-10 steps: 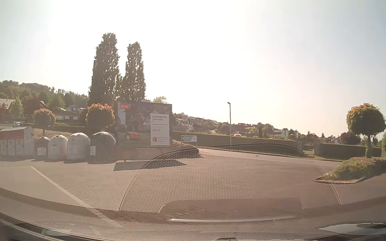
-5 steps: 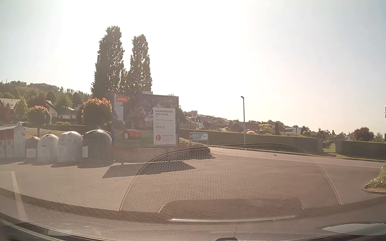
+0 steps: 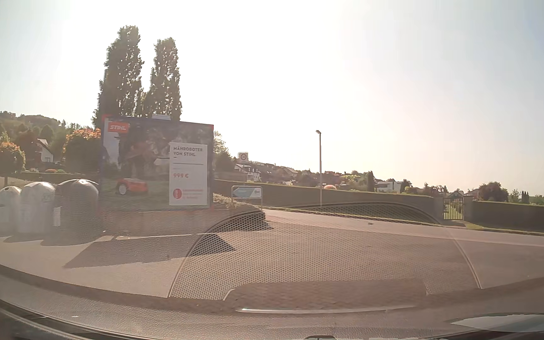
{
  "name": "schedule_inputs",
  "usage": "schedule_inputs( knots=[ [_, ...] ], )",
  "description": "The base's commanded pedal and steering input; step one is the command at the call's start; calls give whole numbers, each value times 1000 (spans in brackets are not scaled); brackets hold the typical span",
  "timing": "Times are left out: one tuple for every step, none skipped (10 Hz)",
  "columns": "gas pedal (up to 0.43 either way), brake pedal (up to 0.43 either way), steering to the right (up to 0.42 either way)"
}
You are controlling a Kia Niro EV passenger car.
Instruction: Follow the waypoints while adhering to traffic rules and regulations
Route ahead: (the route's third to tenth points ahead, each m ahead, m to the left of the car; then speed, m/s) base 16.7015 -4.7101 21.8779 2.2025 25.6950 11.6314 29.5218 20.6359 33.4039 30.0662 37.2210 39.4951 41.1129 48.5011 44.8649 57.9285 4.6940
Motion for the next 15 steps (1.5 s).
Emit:
schedule_inputs(
  knots=[
    [59, 0, 231],
    [59, 0, 253],
    [47, 0, 281],
    [28, 0, 298],
    [28, 0, 317],
    [28, 0, 334],
    [28, 0, 341],
    [0, 0, 342],
    [0, 0, 342],
    [0, 0, 340],
    [0, 0, 333],
    [0, 0, 324],
    [0, 0, 310],
    [0, 0, 292],
    [0, 6, 272]
  ],
)
